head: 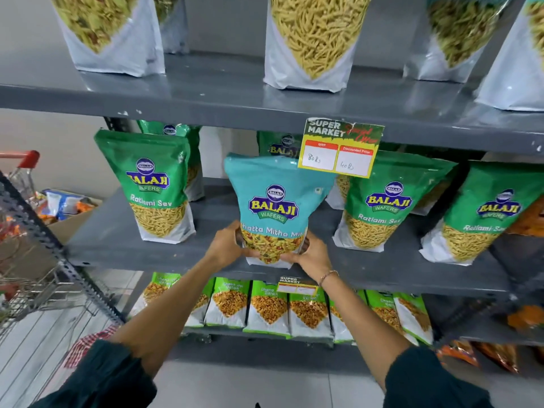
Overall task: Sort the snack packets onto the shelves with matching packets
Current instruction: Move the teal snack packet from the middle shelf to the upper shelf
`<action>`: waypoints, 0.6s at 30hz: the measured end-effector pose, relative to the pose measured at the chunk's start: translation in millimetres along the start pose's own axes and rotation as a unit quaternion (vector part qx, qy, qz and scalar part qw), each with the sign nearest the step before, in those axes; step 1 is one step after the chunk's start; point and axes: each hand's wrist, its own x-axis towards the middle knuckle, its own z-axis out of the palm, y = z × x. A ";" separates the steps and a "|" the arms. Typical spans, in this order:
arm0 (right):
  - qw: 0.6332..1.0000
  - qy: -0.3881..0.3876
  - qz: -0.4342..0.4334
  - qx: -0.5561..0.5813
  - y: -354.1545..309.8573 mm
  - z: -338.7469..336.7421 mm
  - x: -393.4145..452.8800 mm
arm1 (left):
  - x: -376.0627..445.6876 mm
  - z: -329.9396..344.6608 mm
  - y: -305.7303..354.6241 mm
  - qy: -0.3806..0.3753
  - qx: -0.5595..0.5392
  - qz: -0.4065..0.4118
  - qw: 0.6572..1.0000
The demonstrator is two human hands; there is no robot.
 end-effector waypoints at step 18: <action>0.984 -0.022 -0.174 0.023 -198.1 -53.7 -132.5 | -162.7 -128.2 124.9 0.084 -0.009 0.201 0.976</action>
